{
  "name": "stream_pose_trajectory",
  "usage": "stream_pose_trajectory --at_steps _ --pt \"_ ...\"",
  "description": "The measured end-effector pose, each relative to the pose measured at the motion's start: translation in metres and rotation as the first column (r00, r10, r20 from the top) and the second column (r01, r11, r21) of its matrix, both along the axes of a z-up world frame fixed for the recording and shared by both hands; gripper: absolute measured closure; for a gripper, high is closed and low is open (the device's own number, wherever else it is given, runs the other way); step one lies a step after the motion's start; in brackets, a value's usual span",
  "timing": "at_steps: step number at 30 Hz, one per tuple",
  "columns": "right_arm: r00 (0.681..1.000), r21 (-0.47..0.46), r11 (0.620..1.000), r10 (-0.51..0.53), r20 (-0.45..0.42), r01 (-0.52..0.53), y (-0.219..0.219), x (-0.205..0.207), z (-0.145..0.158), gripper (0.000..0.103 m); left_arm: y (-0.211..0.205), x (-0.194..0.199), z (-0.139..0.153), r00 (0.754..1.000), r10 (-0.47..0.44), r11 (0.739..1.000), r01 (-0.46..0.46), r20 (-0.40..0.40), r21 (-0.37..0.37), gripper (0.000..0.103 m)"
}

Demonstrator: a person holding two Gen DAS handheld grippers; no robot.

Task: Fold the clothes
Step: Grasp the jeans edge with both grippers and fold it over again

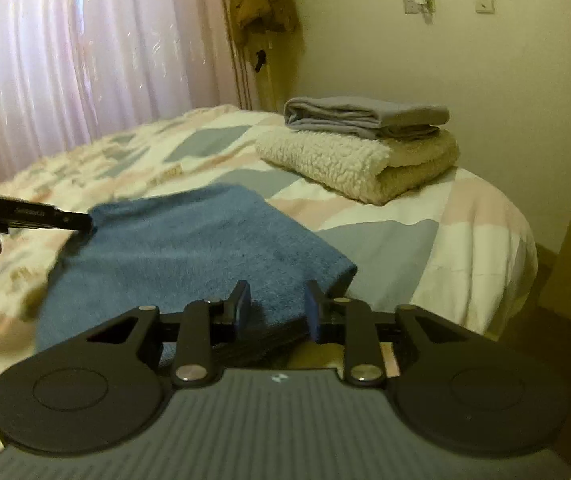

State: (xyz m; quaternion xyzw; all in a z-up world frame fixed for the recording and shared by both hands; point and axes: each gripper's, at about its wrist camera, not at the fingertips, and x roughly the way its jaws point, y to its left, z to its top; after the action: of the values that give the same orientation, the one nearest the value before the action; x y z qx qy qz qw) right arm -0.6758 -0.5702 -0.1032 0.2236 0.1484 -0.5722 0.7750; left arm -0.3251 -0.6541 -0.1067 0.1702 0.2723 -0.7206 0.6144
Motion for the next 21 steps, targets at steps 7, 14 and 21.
stream_pose_trajectory --at_steps 7,14,21 --pt "0.931 0.156 0.978 0.075 0.358 -0.139 0.059 0.01 -0.017 0.058 0.04 0.043 0.005 0.995 0.027 0.999 -0.025 -0.098 0.022 0.057" --pt "0.946 0.159 0.97 0.132 0.298 -0.186 0.068 0.063 -0.034 0.063 0.019 0.066 -0.039 0.924 0.045 0.994 -0.002 -0.38 0.113 0.068" --pt "0.926 0.19 0.956 0.148 0.346 -0.223 0.05 0.047 -0.028 0.093 0.004 0.068 -0.038 0.923 -0.048 0.994 0.08 -0.383 0.068 0.087"
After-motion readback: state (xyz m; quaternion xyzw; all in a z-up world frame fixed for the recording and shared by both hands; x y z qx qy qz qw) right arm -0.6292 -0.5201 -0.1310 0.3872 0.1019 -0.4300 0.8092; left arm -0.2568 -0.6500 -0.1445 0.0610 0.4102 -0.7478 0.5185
